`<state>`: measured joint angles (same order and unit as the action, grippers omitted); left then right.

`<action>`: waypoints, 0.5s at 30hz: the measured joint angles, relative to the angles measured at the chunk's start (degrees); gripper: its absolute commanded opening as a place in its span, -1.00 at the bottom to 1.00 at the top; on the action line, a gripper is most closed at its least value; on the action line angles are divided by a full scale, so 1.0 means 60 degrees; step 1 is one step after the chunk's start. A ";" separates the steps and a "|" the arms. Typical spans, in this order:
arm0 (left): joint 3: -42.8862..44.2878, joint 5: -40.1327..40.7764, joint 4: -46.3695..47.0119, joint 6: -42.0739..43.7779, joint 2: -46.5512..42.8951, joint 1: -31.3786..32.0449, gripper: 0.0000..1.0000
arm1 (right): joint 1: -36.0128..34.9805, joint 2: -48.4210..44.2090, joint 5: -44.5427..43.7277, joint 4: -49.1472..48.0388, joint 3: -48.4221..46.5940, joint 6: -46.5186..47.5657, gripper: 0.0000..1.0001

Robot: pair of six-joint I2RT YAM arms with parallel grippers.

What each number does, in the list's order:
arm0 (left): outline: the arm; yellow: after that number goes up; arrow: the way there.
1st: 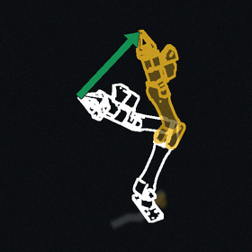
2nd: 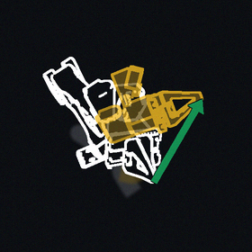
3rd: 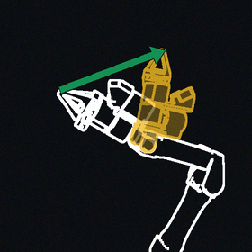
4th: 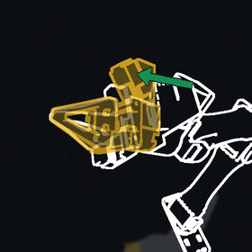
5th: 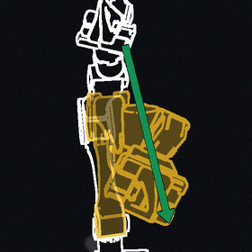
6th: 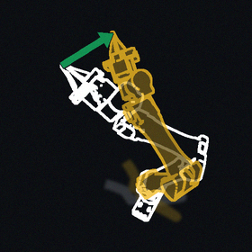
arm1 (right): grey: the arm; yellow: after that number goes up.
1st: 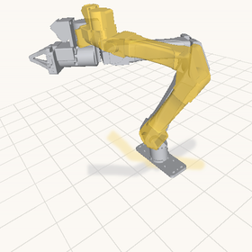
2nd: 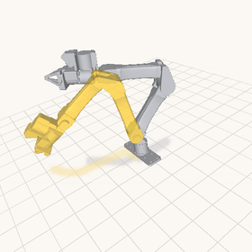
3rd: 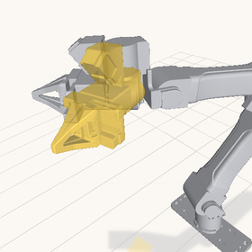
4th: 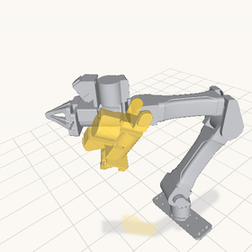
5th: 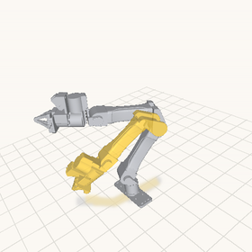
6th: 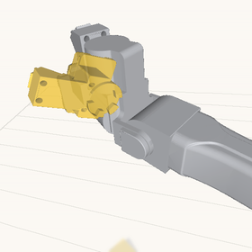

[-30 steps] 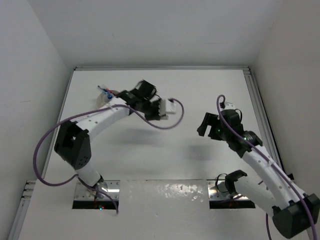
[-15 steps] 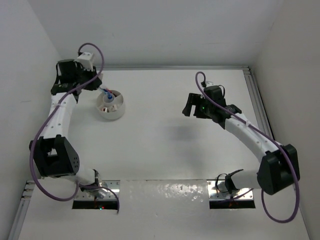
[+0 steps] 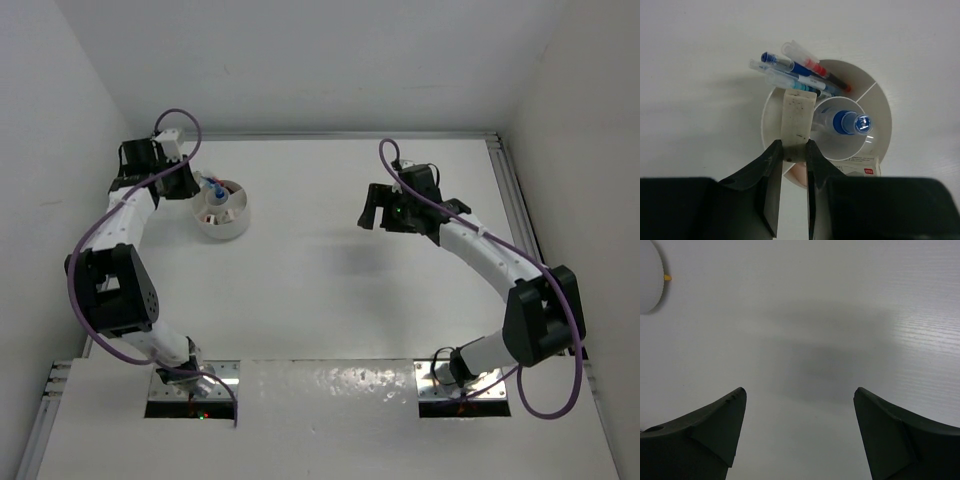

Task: Sort the stationery into containers
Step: Place the stationery in the storage box.

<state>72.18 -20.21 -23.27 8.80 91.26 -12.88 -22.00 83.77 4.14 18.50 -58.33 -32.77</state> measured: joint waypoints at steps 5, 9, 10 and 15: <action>-0.0601 0.0047 0.0302 0.0113 0.0000 -0.0051 -1.00 | 0.0000 0.0062 0.0004 0.0011 0.0000 0.0000 0.72; -0.1257 0.0080 0.0714 0.0208 0.0000 -0.0051 -1.00 | 0.0000 0.0062 0.0004 0.0029 0.0000 0.0011 0.72; -0.1384 0.0098 0.0772 0.0204 0.0000 -0.0055 -1.00 | 0.0000 0.0062 0.0004 0.0040 0.0000 0.0015 0.72; -0.1552 0.0127 0.1071 0.0211 0.0007 -0.0055 -0.85 | 0.0000 0.0058 -0.0004 0.0164 0.0000 0.0044 0.72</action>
<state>62.87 -19.44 -16.84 10.07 91.31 -13.21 -22.00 84.12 4.12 19.49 -58.33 -32.51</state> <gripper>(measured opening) 0.175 0.861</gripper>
